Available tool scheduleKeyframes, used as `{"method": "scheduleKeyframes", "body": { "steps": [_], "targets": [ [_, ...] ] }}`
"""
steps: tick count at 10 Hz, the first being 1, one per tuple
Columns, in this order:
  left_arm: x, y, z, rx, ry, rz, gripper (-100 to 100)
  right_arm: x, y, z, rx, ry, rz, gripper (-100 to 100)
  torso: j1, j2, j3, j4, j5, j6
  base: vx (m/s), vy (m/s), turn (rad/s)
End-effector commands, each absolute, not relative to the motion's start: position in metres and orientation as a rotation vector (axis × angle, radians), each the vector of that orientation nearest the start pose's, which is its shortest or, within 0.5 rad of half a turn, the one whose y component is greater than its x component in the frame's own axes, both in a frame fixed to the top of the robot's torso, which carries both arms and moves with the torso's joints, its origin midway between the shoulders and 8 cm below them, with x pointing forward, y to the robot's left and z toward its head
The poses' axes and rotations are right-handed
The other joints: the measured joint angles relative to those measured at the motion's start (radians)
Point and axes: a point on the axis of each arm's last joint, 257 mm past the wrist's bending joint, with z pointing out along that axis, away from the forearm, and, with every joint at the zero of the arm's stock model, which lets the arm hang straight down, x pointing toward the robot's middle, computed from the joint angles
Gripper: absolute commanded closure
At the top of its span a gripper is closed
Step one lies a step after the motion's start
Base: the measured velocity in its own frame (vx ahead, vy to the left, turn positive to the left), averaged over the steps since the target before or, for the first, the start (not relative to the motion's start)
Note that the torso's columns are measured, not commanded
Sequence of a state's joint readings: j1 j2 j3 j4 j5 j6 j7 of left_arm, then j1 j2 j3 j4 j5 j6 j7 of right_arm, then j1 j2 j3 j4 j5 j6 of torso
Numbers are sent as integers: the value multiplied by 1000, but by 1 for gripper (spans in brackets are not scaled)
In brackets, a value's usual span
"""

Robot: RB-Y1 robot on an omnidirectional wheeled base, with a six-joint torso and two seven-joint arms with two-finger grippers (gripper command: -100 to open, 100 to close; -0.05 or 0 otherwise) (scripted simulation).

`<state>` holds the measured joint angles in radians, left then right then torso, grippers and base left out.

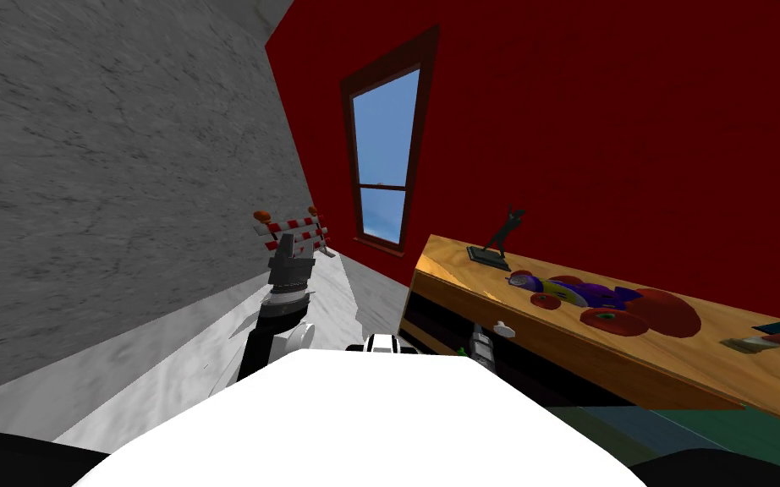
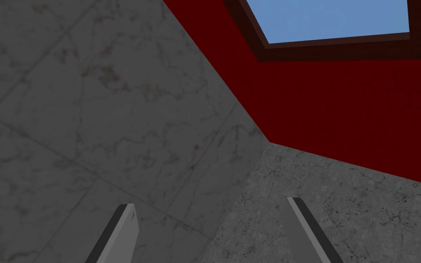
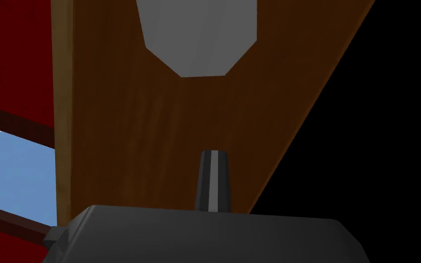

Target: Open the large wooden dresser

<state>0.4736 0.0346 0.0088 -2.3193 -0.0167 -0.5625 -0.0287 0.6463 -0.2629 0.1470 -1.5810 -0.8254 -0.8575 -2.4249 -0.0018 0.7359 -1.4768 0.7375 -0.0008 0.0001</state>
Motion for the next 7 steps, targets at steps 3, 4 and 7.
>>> {"method": "scheduleKeyframes", "body": {
  "steps": [3, 4, 7],
  "targets": [
    [326, 268, 61, -509, 567, -1295, 0, 291, -387, -322, -1417, 1238, -1844, 100, 2, -2, -2, -1, 1, 0, 16, -2, 0],
    [326, 268, 61, -509, 567, -1295, 0, 291, -387, -322, -1442, 1223, -1864, 100, 2, 1, 0, 0, 1, 0, 13, -2, 0],
    [326, 268, 61, -509, 567, -1295, 0, 287, -391, -317, -1414, 1240, -1879, 100, 2, 4, 2, 1, 1, 0, -3, 2, -23]
  ]
}}
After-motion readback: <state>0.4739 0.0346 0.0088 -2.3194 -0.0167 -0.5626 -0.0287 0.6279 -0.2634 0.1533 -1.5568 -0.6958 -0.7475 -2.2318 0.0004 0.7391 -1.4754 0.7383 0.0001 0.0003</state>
